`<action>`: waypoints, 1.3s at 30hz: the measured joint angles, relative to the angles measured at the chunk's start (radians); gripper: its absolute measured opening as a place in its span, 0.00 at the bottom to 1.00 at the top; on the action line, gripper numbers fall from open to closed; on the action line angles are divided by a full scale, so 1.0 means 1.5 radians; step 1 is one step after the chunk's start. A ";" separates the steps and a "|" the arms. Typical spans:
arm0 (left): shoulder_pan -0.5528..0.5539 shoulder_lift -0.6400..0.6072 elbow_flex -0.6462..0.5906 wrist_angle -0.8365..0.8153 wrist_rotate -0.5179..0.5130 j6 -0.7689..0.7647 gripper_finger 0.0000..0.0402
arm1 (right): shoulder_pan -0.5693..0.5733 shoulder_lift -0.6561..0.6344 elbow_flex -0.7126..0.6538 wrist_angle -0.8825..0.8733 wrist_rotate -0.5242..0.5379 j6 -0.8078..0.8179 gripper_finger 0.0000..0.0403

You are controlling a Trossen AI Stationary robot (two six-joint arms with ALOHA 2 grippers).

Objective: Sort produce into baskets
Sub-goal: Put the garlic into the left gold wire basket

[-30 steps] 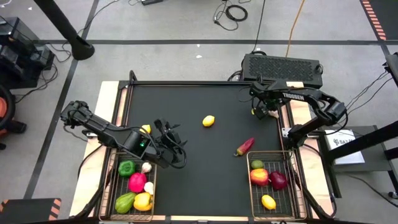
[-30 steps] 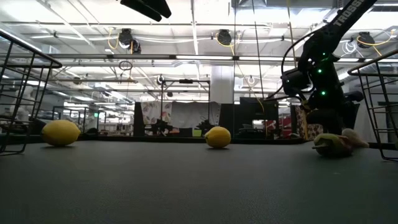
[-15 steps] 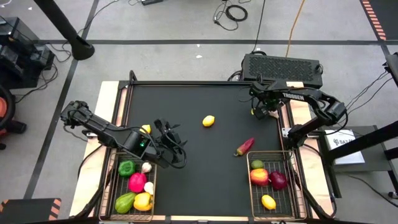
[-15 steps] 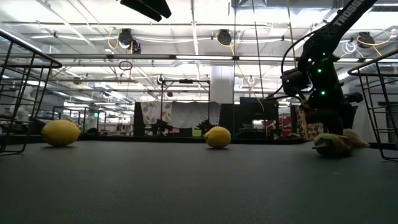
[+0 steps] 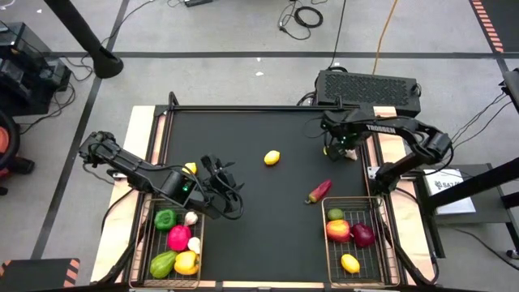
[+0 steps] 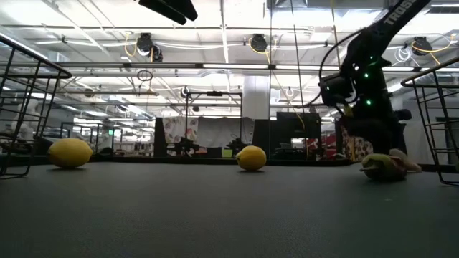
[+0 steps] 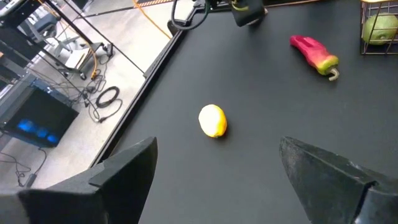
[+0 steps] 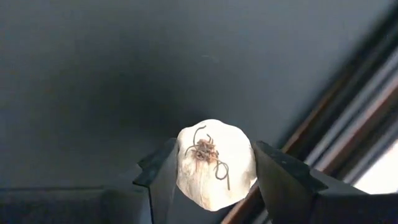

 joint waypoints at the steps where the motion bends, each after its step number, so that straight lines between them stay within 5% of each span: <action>1: 0.000 0.000 0.000 0.000 0.000 0.000 0.86 | 0.006 -0.003 0.005 0.001 -0.010 0.000 0.47; 10: 0.000 0.000 0.000 0.000 0.000 0.000 0.86 | 0.070 -0.067 0.053 0.059 -0.120 -0.004 0.47; 19: 0.000 0.000 0.000 -0.001 -0.001 0.000 0.86 | 0.190 -0.111 0.056 0.303 -0.282 0.009 0.47; 25: 0.000 -0.001 0.000 -0.032 -0.002 -0.050 0.86 | 0.288 -0.104 0.056 0.488 -0.294 0.034 0.47; 32: -0.024 -0.001 -0.001 -0.151 -0.049 -0.271 0.86 | 0.377 -0.104 0.056 0.728 -0.293 0.017 0.47; 39: -0.094 -0.001 -0.027 -0.008 -0.074 -0.333 0.86 | 0.441 -0.104 0.056 0.922 -0.292 -0.063 0.47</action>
